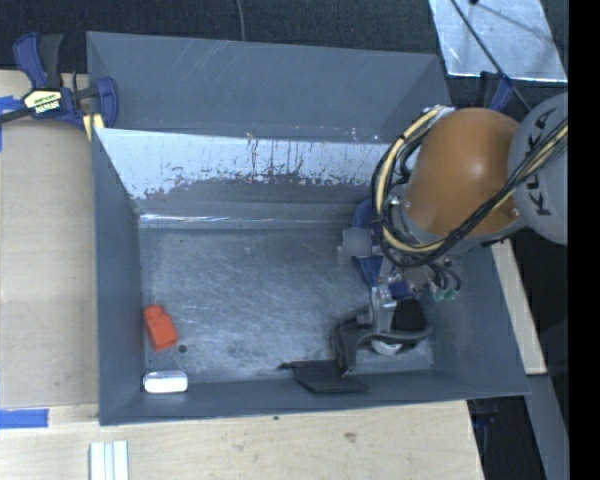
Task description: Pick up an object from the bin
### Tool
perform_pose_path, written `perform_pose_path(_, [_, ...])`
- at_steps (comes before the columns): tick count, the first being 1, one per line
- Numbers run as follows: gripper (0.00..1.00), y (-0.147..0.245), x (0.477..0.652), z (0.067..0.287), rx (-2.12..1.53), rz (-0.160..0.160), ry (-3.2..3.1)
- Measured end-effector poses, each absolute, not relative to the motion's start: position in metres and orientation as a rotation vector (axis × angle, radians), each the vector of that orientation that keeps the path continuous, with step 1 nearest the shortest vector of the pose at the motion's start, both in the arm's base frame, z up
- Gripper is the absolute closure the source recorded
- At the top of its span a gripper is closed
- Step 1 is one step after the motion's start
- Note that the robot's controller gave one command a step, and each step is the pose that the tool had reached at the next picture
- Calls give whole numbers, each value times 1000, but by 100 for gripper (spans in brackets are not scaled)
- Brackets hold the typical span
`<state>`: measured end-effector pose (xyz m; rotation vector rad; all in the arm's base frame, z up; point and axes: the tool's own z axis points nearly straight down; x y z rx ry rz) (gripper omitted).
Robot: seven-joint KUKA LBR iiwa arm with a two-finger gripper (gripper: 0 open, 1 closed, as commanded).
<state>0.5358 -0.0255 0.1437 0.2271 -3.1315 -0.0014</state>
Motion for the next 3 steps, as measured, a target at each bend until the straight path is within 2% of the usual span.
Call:
perform_pose_path(1, [0, -43, 486, 121, 542, 0, -3092])
perform_pose_path(2, [0, -65, 555, 69, 277, -9, -3118])
perform_pose_path(3, [100, -64, 557, 72, 280, -8, -3129])
